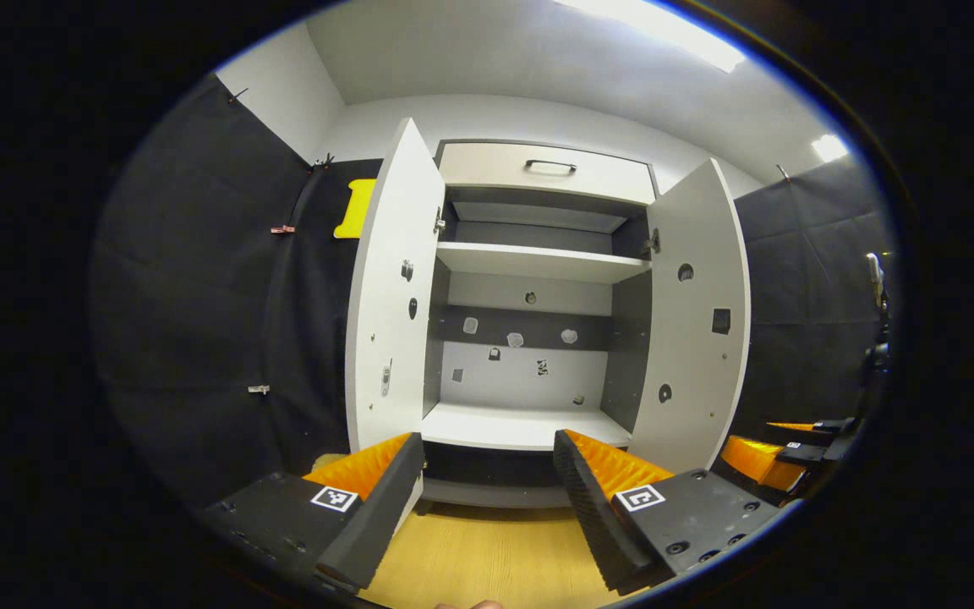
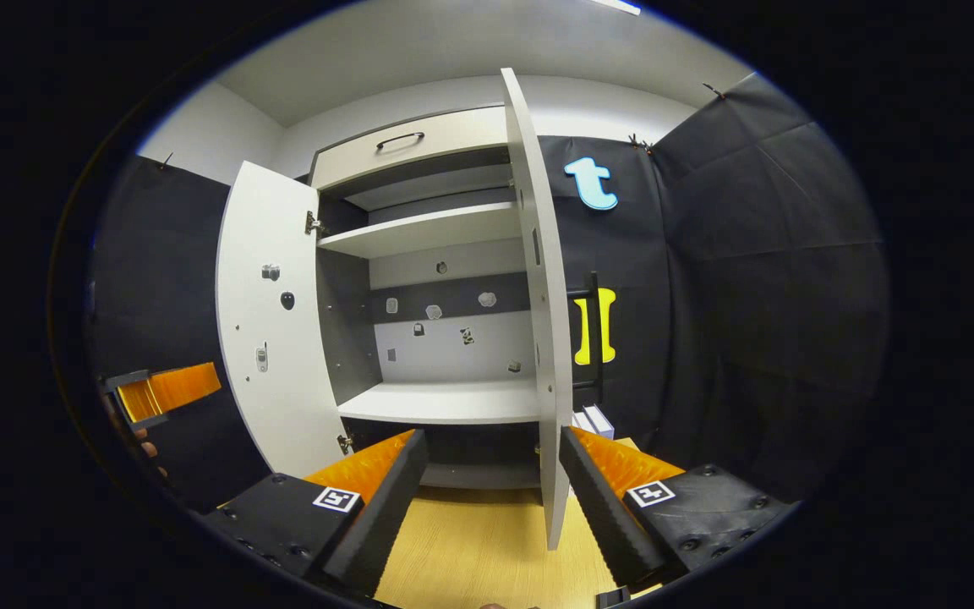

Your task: Open the right door of the double-door shoe cabinet with the right hand, and open the left door with the left hand.

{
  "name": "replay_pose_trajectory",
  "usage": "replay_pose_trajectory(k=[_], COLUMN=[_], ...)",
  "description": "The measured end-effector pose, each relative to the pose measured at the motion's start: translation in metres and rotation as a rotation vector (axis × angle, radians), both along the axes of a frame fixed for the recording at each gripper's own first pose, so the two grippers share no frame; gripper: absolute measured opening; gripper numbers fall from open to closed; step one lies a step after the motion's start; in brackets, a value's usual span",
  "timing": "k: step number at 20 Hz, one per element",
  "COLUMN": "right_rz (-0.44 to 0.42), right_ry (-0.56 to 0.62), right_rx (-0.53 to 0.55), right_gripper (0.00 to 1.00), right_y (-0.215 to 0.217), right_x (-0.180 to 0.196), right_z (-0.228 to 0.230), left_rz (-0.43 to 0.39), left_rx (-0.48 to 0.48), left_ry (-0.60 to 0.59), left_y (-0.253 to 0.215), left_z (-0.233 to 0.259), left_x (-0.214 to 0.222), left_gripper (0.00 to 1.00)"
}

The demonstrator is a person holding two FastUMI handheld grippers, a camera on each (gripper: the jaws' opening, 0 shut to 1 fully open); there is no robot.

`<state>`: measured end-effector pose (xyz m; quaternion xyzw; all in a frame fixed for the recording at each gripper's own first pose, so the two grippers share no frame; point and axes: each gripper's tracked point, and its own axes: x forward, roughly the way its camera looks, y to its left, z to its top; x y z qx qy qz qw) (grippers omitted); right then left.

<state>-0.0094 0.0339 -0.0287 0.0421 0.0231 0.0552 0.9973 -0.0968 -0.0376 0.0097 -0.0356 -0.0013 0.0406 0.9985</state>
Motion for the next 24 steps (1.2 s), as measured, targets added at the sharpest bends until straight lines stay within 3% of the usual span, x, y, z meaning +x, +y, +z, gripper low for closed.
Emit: replay_pose_trajectory(k=[8,24], right_rz=[-0.029,-0.059], right_ry=[0.096,0.044], right_rx=[-0.025,-0.052], right_gripper=[0.98,0.98], right_y=[0.022,0.052], right_x=[-0.005,0.003], right_z=[-0.045,-0.056], left_rz=[-0.03,-0.049], left_rx=[0.042,0.03], left_ry=[0.025,0.026], left_y=[0.026,0.051], left_z=[-0.028,-0.061], left_x=[0.008,0.032], left_gripper=[0.95,0.95])
